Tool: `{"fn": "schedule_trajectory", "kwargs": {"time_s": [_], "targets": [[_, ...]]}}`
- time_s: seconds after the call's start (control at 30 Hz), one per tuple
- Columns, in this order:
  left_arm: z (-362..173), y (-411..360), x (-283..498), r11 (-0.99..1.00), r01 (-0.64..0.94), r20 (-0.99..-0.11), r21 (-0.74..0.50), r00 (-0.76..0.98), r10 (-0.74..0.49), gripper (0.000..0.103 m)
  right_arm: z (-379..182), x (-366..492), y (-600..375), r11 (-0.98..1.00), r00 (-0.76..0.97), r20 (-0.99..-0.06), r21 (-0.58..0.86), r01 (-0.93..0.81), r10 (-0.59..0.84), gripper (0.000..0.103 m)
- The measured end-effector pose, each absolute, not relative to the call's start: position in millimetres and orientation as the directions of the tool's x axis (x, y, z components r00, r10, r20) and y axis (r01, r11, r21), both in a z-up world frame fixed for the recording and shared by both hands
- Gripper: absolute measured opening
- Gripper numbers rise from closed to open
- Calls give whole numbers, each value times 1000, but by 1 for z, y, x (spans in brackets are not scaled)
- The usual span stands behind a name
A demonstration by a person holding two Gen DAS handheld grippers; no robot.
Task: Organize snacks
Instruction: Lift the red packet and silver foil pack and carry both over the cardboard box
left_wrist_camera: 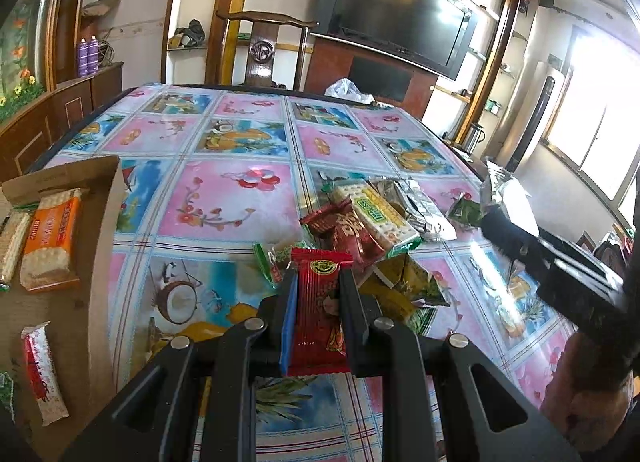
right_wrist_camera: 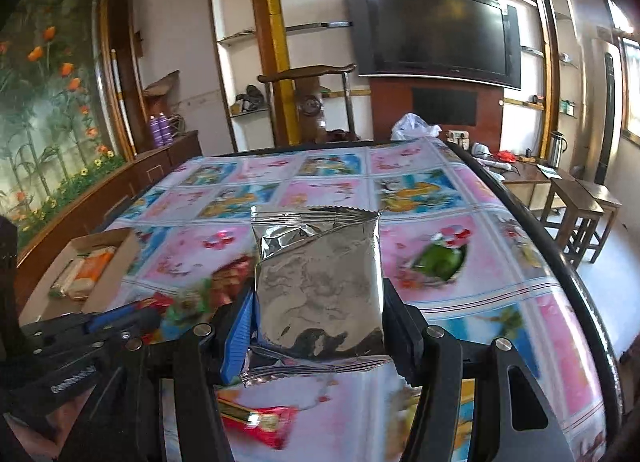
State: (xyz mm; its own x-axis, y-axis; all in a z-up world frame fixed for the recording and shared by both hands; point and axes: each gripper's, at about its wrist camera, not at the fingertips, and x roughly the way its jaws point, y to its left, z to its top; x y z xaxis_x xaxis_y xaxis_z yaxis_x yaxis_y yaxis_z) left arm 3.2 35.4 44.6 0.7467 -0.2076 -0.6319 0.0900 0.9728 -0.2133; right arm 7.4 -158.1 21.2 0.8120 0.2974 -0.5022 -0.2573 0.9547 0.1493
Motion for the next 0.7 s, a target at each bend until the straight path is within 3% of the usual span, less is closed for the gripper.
{"fn": "schedule_trajectory", "kwargs": {"time_s": [0.4,0.7], "targets": [[70,49,-22,984,48,-563,-171,815,-138,19,20,-10,-116,946,811,-488,142,-291,323,63],[85,98,-42,969,-22,-545,-245,830,-119,19,21,-31,-62,904,776,-475,124,-409,415,63]]}}
